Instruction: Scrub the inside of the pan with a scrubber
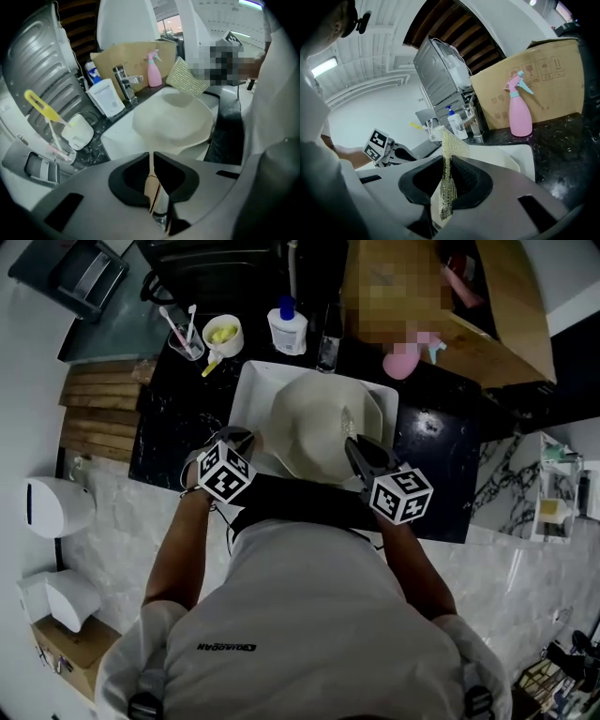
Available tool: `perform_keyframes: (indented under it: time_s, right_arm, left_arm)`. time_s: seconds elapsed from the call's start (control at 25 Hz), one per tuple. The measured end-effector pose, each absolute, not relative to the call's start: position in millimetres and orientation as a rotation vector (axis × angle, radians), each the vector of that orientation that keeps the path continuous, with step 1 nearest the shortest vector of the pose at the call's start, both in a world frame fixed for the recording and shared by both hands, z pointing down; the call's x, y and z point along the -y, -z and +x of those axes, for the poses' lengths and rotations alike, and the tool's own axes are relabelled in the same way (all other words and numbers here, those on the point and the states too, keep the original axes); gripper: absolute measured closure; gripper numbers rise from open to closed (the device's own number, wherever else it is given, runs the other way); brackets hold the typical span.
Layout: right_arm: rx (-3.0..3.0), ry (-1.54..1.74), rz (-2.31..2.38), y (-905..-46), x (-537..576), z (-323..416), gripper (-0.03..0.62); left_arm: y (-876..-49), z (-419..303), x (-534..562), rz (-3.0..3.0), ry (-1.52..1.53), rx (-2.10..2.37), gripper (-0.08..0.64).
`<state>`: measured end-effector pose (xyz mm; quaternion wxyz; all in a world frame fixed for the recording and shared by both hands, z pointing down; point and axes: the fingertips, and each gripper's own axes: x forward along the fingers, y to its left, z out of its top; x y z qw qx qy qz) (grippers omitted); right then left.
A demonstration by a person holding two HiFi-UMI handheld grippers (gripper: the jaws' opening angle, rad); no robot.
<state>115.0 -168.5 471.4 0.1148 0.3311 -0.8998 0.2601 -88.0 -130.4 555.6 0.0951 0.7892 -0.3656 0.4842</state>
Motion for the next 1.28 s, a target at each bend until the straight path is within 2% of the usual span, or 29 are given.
perform_keyframes:
  time_s: [0.08, 0.2, 0.32, 0.76, 1.28]
  right_arm:
    - [2.628, -0.773, 1.0, -472, 170, 107, 0.526]
    - [2.613, -0.782, 1.044, -475, 170, 98, 0.526]
    - [2.589, -0.799, 1.083, -482, 168, 94, 0.526]
    - [2.517, -0.75, 1.228, -498, 202, 91, 0.526]
    - [2.345, -0.588, 1.344, -552, 283, 91, 0.526]
  left_arm:
    - [-567, -90, 128, 2.348, -1.486, 0.965, 0.52]
    - [-580, -90, 122, 2.363, -1.561, 0.786, 0.412]
    - [-589, -93, 116, 2.371, -1.599, 0.671, 0.383]
    - [-622, -109, 108, 2.312, -1.734, 0.491, 0.37]
    - [-613, -105, 111, 2.298, -1.497, 0.537, 0.374]
